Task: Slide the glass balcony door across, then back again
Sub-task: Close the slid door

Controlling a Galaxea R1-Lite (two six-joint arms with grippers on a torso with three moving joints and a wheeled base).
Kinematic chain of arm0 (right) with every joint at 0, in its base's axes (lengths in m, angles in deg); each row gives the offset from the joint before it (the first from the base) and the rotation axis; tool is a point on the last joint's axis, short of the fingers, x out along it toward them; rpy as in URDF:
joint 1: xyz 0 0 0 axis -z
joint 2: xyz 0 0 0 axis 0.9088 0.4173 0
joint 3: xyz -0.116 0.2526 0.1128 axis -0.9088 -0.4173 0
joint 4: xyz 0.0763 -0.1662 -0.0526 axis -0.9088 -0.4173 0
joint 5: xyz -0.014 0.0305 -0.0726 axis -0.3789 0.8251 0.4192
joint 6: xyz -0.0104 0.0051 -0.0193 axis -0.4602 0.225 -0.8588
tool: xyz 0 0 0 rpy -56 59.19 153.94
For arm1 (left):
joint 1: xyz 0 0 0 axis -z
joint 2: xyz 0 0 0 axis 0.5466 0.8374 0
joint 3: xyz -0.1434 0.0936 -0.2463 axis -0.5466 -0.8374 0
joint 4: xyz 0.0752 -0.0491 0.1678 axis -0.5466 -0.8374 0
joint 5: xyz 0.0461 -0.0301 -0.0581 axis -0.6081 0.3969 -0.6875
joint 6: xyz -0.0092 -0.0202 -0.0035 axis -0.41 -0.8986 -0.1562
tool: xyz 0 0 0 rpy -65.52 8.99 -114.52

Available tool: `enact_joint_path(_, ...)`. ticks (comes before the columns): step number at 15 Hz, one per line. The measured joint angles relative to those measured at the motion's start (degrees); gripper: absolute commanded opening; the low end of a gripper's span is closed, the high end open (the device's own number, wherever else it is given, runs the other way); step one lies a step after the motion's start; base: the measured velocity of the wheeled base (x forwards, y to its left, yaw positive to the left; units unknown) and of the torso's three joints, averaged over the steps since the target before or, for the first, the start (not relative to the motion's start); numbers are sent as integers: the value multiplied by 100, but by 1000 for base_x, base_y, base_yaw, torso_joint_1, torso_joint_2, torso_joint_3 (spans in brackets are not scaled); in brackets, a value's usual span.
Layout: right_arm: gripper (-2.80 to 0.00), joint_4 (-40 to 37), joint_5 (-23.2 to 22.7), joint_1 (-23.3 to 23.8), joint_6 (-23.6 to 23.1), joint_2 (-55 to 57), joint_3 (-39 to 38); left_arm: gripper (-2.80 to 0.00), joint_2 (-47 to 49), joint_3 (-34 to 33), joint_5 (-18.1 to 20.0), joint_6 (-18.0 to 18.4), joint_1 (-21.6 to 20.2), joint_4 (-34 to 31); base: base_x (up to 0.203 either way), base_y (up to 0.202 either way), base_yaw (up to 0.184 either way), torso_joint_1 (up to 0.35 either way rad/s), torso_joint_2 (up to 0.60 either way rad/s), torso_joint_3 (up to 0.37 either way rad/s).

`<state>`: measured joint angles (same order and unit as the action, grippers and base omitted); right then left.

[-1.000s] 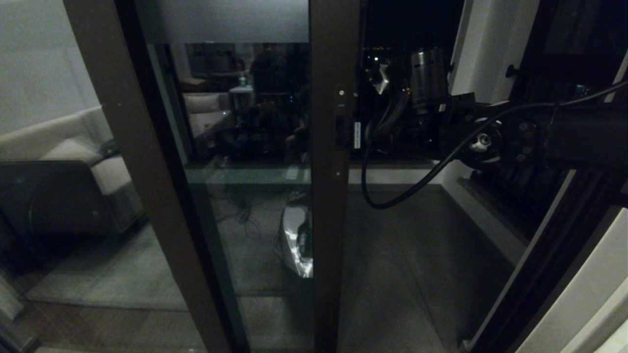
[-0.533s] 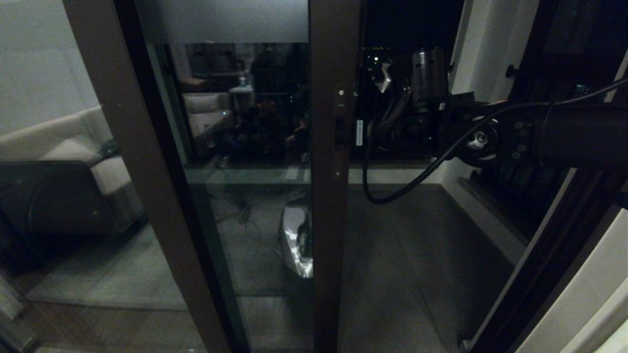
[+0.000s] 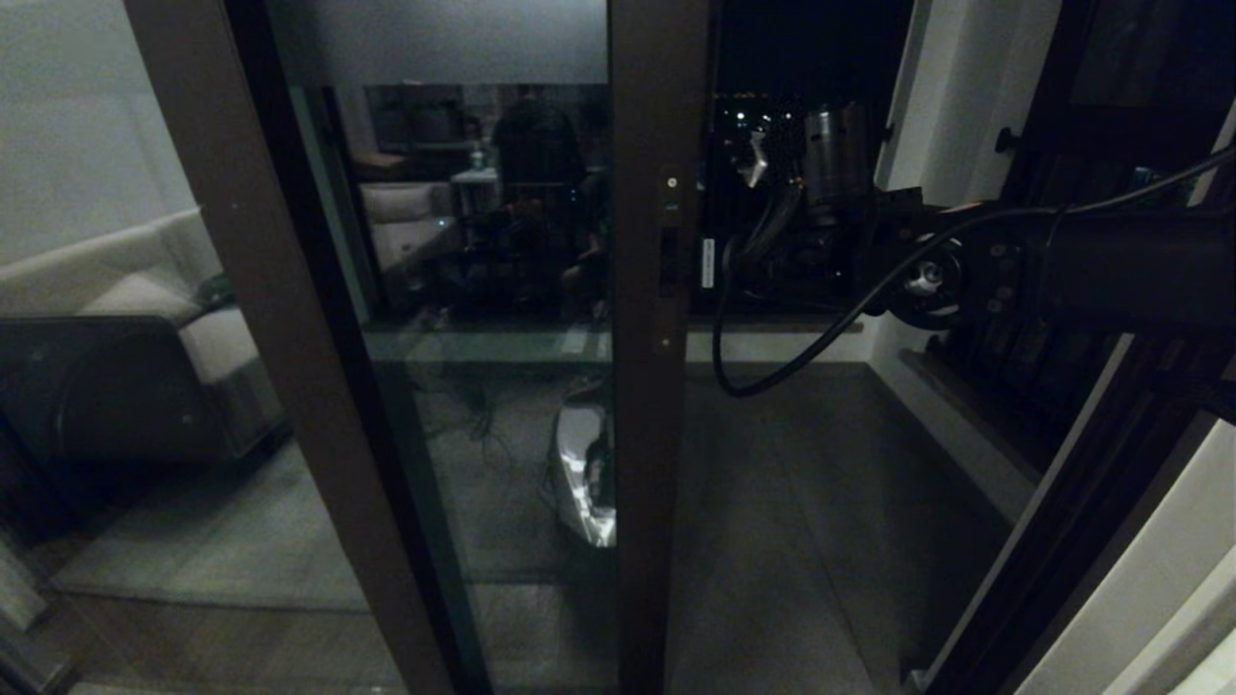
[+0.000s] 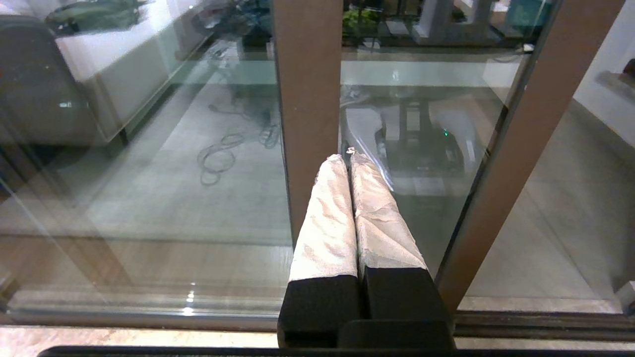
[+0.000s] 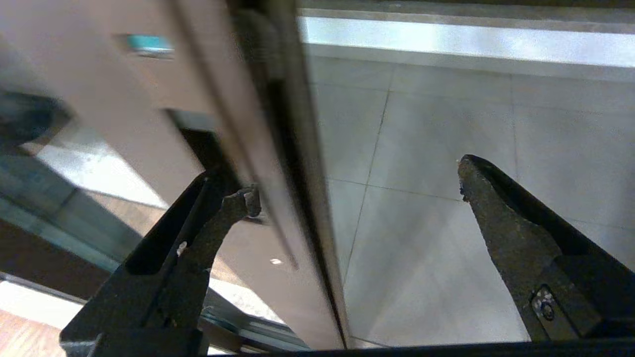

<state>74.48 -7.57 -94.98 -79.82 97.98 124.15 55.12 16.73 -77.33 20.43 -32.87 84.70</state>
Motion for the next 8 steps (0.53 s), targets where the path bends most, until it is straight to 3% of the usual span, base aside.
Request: enact_joint_path(8, 0, -6, 22, 167, -48, 66, 138, -280, 0, 0, 2, 0, 0, 0, 0, 0, 0, 0, 0, 0)
